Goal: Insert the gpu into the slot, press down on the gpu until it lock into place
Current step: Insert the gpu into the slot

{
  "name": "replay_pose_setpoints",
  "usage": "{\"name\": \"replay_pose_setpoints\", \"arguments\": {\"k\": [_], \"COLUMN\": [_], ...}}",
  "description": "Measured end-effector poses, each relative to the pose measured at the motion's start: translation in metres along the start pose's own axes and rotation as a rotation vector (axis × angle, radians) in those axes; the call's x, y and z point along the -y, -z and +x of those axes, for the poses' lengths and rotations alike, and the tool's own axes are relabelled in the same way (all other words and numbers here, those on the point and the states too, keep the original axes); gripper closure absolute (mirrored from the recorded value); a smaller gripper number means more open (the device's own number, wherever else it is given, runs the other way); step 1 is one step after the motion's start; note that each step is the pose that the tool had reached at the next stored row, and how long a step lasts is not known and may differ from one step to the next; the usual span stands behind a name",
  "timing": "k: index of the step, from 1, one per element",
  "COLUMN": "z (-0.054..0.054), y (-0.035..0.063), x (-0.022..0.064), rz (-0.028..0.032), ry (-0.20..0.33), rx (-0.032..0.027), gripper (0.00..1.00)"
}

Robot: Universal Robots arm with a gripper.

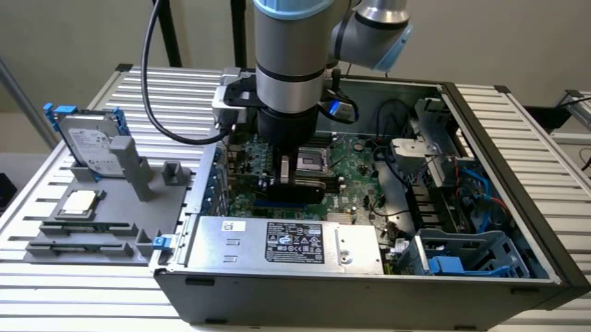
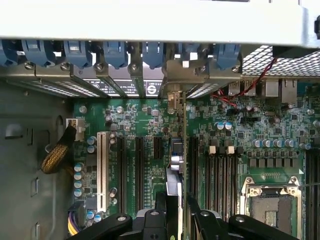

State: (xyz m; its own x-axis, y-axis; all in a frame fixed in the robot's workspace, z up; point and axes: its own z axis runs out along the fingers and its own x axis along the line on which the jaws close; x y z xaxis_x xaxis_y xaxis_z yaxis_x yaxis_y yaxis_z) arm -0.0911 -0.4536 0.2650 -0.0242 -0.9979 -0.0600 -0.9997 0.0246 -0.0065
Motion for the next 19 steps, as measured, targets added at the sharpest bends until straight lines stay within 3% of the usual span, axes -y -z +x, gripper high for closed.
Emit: {"name": "replay_pose_setpoints", "arguments": {"k": [19], "z": [0.0005], "y": [-0.0078], "x": [0.0002], "rz": [-0.0056], "ry": [0.007], "rx": [-0.0002], "gripper": [0.74]}}
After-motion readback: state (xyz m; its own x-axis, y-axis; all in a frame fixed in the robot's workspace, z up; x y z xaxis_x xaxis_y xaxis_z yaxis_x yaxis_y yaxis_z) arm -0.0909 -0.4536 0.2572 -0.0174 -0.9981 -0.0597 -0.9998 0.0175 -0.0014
